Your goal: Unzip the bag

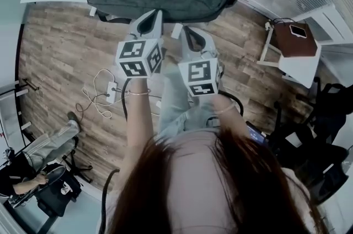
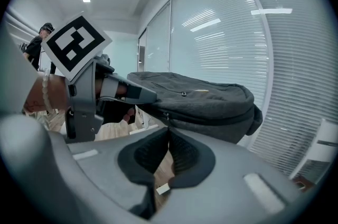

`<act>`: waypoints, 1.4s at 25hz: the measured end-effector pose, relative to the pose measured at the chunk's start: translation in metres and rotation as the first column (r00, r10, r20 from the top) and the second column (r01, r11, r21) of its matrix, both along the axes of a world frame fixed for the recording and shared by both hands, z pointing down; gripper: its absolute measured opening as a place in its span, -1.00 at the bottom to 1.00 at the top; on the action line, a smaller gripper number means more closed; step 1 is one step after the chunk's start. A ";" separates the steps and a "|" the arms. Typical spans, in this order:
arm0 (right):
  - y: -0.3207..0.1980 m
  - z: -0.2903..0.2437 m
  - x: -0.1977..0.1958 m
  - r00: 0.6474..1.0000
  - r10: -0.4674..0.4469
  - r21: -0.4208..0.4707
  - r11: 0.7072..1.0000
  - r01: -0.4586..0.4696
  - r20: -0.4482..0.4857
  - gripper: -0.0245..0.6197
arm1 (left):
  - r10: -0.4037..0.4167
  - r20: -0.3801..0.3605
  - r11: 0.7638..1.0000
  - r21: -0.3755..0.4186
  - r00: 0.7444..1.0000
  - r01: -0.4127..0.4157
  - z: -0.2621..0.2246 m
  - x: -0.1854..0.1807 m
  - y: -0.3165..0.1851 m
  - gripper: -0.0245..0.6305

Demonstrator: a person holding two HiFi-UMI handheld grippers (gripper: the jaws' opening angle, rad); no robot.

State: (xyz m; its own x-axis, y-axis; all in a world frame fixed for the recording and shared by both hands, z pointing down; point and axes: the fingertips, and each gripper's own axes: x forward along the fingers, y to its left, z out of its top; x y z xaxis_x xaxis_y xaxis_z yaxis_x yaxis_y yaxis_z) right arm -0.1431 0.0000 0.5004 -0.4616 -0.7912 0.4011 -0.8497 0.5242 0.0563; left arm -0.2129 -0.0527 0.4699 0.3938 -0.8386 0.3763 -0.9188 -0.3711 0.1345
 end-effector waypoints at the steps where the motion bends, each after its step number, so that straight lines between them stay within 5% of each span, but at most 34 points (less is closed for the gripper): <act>1: 0.000 0.000 0.001 1.000 0.000 0.000 1.000 0.000 -0.001 -0.90 | -0.002 0.003 1.000 0.002 1.000 0.002 0.000 0.000 0.000 -0.90; 35: -0.008 0.000 0.070 0.992 0.111 -0.024 0.993 -0.113 -0.065 -0.90 | 0.001 0.006 1.000 0.024 1.000 -0.001 0.000 0.000 0.002 -0.90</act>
